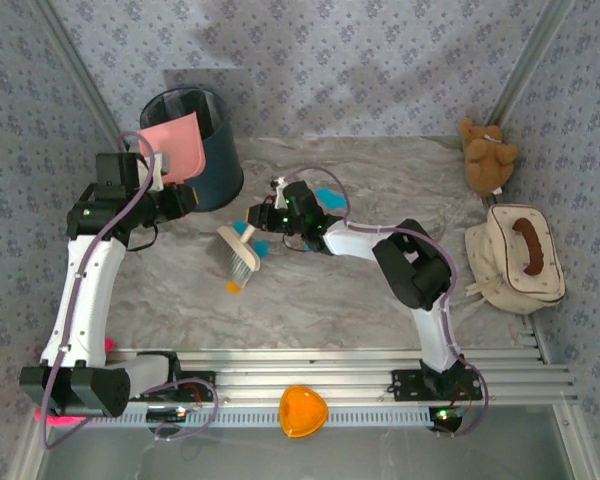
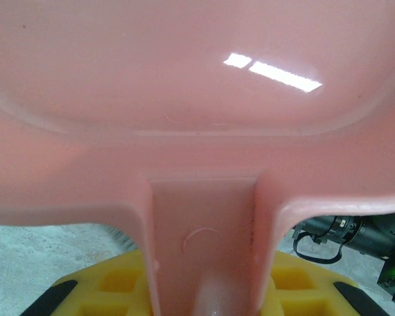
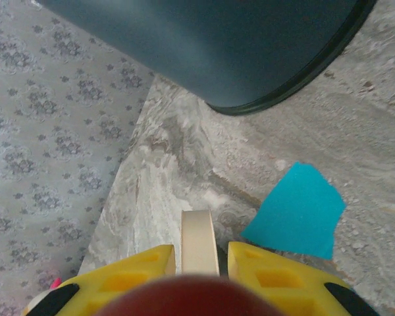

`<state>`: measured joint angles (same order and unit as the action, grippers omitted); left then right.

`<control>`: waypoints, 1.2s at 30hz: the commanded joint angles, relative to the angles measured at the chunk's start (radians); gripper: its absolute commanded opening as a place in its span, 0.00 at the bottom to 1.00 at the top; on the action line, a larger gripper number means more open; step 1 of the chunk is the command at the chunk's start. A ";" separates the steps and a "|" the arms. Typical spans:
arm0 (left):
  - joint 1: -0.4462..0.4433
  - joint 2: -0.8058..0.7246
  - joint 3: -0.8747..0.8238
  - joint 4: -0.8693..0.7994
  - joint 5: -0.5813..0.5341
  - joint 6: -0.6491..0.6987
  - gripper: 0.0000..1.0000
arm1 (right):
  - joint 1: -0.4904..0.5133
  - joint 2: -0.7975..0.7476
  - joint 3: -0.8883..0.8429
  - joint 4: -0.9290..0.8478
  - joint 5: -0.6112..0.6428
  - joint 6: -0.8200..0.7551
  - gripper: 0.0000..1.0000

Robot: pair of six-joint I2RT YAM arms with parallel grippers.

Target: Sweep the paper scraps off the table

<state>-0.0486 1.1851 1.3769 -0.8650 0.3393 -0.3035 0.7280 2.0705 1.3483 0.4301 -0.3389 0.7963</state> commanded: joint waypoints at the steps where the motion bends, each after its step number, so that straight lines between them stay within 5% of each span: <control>1: -0.004 -0.026 -0.002 0.000 -0.008 0.018 0.00 | -0.032 -0.014 0.003 -0.021 0.054 0.000 0.00; 13: -0.004 -0.018 -0.008 0.009 0.003 0.017 0.00 | -0.118 -0.113 -0.102 -0.155 0.166 -0.091 0.00; 36: -0.004 -0.009 -0.027 0.023 0.024 0.011 0.00 | -0.243 -0.372 -0.233 -0.447 0.614 -0.329 0.00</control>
<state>-0.0486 1.1854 1.3529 -0.8623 0.3443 -0.3035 0.4923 1.7294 1.1278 0.0853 0.1375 0.5270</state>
